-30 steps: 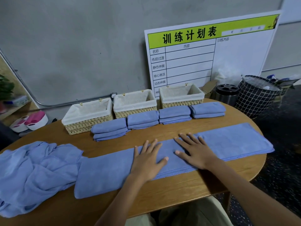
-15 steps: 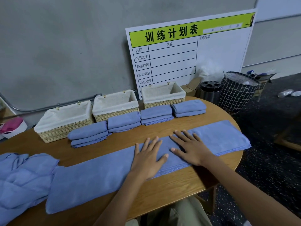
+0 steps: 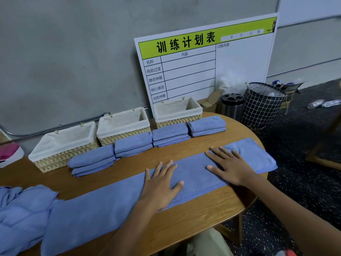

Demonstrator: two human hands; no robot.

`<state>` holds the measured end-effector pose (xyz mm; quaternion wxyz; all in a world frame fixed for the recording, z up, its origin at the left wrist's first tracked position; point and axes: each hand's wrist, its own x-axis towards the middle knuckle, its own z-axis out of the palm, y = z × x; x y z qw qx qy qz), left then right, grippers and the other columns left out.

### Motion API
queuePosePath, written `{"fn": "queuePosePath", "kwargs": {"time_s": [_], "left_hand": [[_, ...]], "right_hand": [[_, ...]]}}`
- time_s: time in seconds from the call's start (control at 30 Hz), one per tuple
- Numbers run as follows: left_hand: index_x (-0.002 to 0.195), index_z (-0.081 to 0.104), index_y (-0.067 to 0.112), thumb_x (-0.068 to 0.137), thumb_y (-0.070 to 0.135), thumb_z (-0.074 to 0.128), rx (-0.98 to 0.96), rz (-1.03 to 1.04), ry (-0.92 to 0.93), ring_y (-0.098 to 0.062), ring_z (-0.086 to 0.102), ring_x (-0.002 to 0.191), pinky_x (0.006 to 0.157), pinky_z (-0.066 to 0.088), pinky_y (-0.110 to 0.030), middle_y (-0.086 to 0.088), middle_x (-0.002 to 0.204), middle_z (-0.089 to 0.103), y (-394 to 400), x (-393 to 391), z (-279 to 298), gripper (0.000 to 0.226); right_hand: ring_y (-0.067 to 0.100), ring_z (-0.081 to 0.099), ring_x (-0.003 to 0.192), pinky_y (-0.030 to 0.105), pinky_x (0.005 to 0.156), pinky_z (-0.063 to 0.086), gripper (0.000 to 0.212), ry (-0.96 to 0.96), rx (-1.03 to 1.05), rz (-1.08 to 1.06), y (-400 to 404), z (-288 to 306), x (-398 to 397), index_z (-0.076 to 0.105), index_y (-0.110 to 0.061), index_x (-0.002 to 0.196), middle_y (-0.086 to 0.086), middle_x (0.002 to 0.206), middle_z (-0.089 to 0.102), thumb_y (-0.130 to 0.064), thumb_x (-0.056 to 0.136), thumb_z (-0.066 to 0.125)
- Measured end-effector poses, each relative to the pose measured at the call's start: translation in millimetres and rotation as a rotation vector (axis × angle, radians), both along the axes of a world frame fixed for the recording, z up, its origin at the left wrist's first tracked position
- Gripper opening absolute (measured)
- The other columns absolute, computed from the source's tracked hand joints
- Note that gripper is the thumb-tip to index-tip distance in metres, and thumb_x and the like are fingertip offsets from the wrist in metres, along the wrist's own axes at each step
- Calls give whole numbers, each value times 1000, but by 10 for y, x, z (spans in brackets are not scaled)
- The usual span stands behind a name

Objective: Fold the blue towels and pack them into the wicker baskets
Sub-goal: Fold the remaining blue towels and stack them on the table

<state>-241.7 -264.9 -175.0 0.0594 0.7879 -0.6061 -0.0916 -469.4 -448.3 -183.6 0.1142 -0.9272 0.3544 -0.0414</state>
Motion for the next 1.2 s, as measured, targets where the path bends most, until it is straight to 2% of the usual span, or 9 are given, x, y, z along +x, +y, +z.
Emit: {"fn": "queuePosePath", "kwargs": {"time_s": [0.17,0.3,0.47,0.73,0.83,0.93,1.03,1.1,1.2], "left_hand": [[158,8,41,100,66,28,0,16,2,-10,-18,152,122,-10,-56,25,164,-11,-6,-33,-10,66],[157,18,34,101,61,32,-41,50,26,-13,-13,154,122,-4,-60,21,166,-1,-197,-158,112,64],[160,1,36,103,61,20,1,-37,-13,-11,-17,153,122,-7,-57,19,166,-12,-394,-439,42,65],[160,5,37,103,62,22,5,-46,-3,-12,-17,153,122,-9,-58,20,166,-12,-393,-408,8,65],[158,14,37,102,62,26,-25,-27,1,-12,-8,154,122,-4,-58,19,166,-3,-392,-409,25,63],[144,45,35,100,59,33,-136,21,-117,-13,28,145,120,14,-53,16,156,35,-517,-458,109,52],[126,62,32,101,51,38,-276,-3,-117,-13,48,120,107,31,-39,14,128,58,-859,-553,207,39],[126,63,28,102,42,45,-317,-45,18,-16,51,118,101,38,-38,11,124,61,-1195,-652,206,33],[129,64,19,100,33,54,-323,-103,172,-22,57,118,100,45,-41,1,125,65,-1720,-902,180,34]], "right_hand": [[10,-9,152,45,123,-4,111,3,11,-51,-178,26,-237,3,-44,156,-16,164,-7,-95,60,-19],[13,-10,152,46,123,-5,101,5,-2,-53,-177,27,-221,2,-42,157,-15,165,-7,-89,68,-13],[12,-10,152,45,123,-4,111,13,-4,-46,-186,32,-232,2,-42,157,-15,165,-8,-93,61,-20],[11,-6,152,44,123,-2,112,-7,3,-79,-311,32,-359,6,-46,155,-17,165,-3,-95,58,-20],[11,-6,152,45,122,-2,114,-1,4,-117,-384,38,-451,7,-46,155,-17,165,-3,-95,56,-22],[12,-7,152,48,122,-3,112,12,13,-108,-387,34,-452,6,-45,156,-18,163,-5,-93,58,-21],[13,0,153,47,122,1,83,-55,53,-88,-404,27,-446,18,-41,156,-18,163,3,-80,84,4],[16,25,148,41,118,18,49,-268,84,-106,-458,41,-473,44,-33,147,-9,161,28,-49,102,35],[22,58,118,36,98,45,25,-575,14,-196,-552,27,-589,70,-18,120,1,132,59,-15,98,59]]}}
